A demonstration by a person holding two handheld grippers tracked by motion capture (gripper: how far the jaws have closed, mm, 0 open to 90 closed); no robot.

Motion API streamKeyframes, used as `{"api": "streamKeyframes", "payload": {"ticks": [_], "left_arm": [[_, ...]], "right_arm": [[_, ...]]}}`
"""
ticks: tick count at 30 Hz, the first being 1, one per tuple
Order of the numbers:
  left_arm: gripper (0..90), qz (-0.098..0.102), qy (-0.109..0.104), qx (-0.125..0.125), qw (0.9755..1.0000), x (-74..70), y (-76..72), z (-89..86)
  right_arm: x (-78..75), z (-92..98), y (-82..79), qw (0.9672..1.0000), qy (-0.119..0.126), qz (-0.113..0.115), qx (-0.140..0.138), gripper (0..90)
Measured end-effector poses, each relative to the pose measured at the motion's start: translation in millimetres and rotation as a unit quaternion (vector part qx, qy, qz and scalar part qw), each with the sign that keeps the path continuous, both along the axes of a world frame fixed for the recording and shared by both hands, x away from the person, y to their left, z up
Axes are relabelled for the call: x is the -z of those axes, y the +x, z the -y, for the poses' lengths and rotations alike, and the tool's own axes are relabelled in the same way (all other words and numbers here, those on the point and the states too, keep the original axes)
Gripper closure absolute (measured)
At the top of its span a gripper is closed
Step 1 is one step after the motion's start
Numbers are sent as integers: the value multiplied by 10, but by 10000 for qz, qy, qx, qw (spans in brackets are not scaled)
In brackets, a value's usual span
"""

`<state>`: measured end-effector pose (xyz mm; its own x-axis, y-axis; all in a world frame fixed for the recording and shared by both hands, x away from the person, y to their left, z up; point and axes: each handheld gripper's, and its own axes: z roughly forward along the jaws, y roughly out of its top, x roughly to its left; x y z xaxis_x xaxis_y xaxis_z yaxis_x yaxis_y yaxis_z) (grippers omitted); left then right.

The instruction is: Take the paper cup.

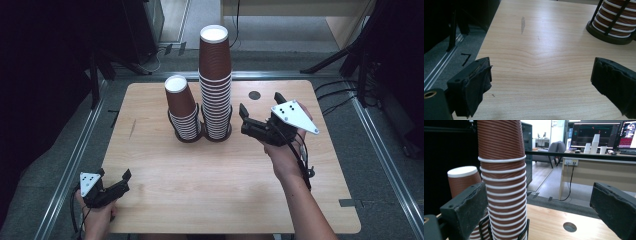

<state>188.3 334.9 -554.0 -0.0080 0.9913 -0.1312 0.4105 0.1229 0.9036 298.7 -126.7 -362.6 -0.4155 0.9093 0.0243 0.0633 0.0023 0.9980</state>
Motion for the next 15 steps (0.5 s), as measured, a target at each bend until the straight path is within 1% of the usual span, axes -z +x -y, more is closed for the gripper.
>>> {"api": "streamKeyframes", "payload": {"ticks": [4, 5, 9, 12, 15], "left_arm": [[36, 8, -14, -14, 10000, 1, 0, -2], [36, 4, -4, -10, 10000, 1, -1, 0], [36, 6, 15, -7, 10000, 1, -4, 6], [36, 5, 11, -7, 10000, 2, -5, 3], [36, 1, 11, -6, 10000, 1, -6, 3]], "right_arm": [[-35, -52, 34, 10000, 20, 15, -33, 19], [-54, -93, 53, 10000, -5, 25, -44, 19], [-81, -157, 80, 10000, -34, 54, -71, 18], [-114, -243, 132, 9999, -63, 38, -77, 18], [-123, -283, 164, 10000, -70, 14, -64, 15]]}}
